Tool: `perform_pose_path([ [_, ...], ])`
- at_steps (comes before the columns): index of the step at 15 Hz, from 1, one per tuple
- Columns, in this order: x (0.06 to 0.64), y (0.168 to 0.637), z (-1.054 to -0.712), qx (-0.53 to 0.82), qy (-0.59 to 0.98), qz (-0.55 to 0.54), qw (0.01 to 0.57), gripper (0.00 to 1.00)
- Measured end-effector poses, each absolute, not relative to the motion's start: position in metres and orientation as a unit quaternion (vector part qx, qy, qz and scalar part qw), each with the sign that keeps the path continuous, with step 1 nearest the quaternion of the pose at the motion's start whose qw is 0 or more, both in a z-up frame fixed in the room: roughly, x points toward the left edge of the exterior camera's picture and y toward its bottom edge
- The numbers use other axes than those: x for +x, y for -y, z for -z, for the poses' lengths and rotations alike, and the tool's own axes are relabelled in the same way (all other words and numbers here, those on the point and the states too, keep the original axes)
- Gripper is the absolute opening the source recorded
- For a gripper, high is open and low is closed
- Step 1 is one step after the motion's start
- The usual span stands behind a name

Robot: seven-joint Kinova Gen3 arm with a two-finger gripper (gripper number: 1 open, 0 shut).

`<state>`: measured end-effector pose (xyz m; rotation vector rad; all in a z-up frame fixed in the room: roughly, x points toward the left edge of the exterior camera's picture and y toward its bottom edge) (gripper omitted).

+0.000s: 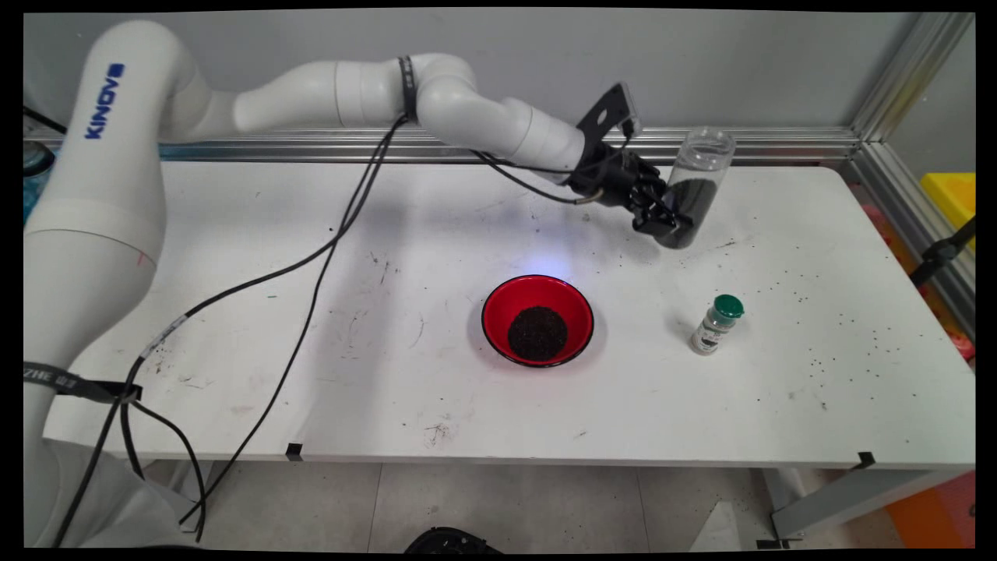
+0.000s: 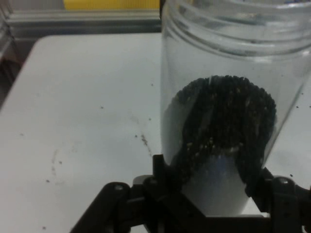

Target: Pour the black seasoning powder in the red bowl

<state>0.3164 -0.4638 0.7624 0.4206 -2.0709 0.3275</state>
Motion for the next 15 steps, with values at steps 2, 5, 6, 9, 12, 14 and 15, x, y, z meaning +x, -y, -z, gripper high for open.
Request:
perform_pose_path([
  [2, 0.324, 0.458, -0.777, 0.171, 0.849, -0.144, 0.479, 0.00],
  [5, 0.340, 0.446, -0.798, 0.166, 0.850, -0.154, 0.475, 0.00],
  [6, 0.345, 0.441, -0.803, 0.165, 0.851, -0.157, 0.473, 0.00],
  [9, 0.360, 0.429, -0.817, 0.167, 0.853, -0.163, 0.467, 0.00],
  [12, 0.380, 0.415, -0.830, 0.176, 0.856, -0.170, 0.456, 0.00],
  [14, 0.394, 0.404, -0.837, 0.182, 0.858, -0.174, 0.448, 0.00],
  [15, 0.400, 0.400, -0.840, 0.185, 0.859, -0.176, 0.444, 0.00],
])
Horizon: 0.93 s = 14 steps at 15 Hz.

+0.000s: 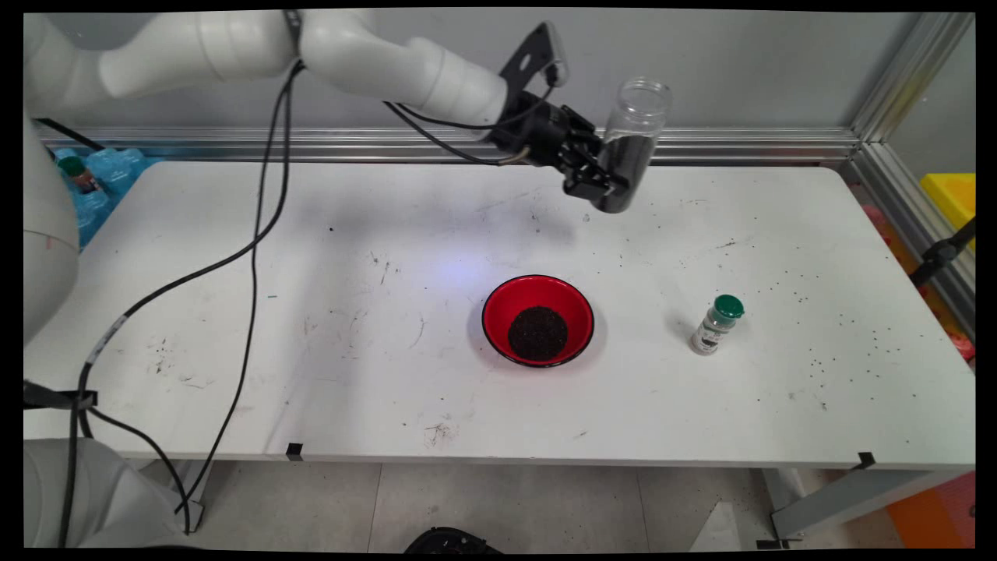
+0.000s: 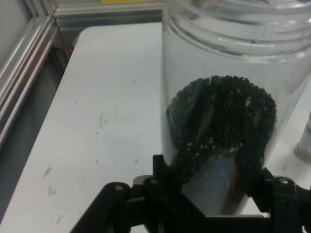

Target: Pour the black seasoning powder in the red bowl

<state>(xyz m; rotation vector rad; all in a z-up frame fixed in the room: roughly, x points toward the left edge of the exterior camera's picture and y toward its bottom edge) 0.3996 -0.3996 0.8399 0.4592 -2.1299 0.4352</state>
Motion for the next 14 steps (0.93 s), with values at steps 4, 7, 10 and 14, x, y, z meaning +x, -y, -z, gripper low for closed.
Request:
perform_pose_path([
  [4, 0.417, 0.386, -0.848, 0.189, 0.863, -0.181, 0.432, 0.00],
  [7, 0.428, 0.380, -0.853, 0.188, 0.866, -0.187, 0.423, 0.00],
  [10, 0.439, 0.376, -0.857, 0.177, 0.872, -0.196, 0.412, 0.00],
  [14, 0.447, 0.376, -0.859, 0.148, 0.880, -0.216, 0.396, 0.00],
])
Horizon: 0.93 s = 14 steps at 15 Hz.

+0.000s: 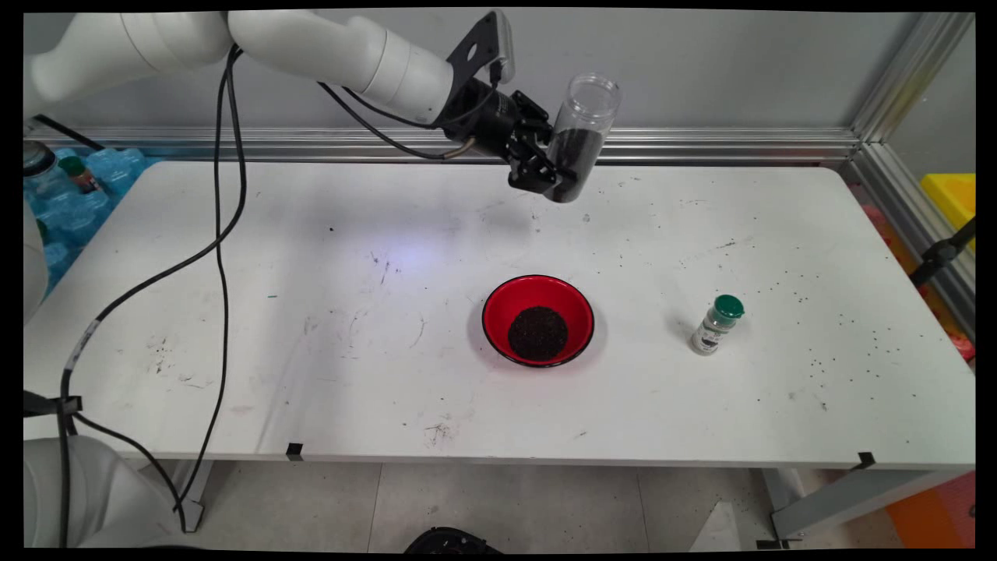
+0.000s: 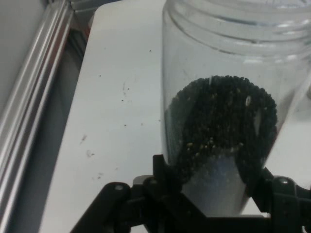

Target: Pour the black seasoning powder in the red bowl

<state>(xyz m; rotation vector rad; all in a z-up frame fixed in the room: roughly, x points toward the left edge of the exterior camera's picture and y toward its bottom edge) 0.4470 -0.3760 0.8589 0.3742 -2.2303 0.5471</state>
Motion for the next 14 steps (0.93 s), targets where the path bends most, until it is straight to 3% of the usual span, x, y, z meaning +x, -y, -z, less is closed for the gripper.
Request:
perform_pose_path([
  [14, 0.447, 0.380, -0.845, -0.017, 0.894, -0.306, 0.326, 0.00],
])
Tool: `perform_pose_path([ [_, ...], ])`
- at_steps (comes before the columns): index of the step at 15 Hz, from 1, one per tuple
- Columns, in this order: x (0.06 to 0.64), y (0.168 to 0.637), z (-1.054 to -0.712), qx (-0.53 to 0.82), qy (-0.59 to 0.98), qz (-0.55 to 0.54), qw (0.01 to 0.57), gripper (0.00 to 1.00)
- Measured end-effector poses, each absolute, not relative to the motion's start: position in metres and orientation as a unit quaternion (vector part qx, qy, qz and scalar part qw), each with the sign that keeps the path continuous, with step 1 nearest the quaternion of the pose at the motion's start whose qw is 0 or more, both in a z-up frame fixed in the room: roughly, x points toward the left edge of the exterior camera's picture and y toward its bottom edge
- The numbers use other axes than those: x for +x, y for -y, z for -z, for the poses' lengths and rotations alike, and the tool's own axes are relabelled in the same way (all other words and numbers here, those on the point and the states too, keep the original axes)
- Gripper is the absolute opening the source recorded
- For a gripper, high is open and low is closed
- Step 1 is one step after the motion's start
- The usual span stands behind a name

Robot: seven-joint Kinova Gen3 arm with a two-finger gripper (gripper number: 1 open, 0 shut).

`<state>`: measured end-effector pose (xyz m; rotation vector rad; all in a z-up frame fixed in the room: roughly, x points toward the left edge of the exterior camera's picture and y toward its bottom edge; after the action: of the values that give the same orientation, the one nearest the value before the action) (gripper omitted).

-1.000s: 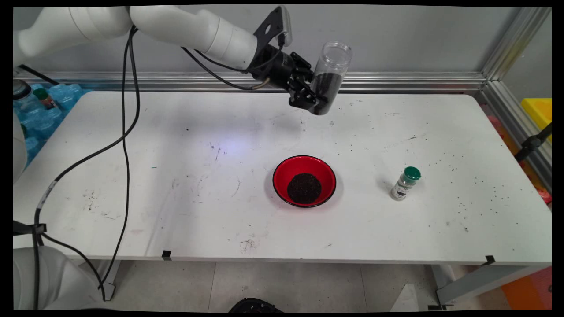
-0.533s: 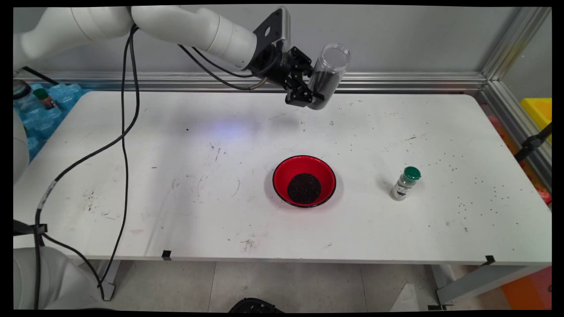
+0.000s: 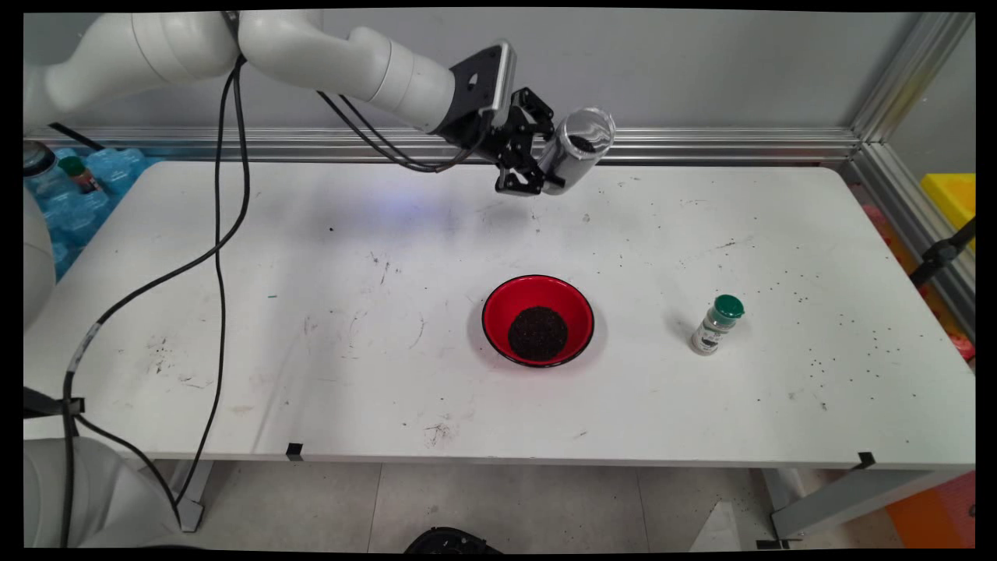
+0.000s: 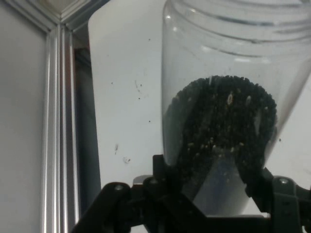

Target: Pour the black seasoning powder in the red bowl

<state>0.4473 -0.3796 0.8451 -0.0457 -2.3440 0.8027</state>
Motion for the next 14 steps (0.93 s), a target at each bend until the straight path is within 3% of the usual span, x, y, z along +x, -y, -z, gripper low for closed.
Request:
perform_pose_path([
  [14, 0.436, 0.355, -0.814, -0.213, 0.883, -0.348, 0.232, 0.00],
])
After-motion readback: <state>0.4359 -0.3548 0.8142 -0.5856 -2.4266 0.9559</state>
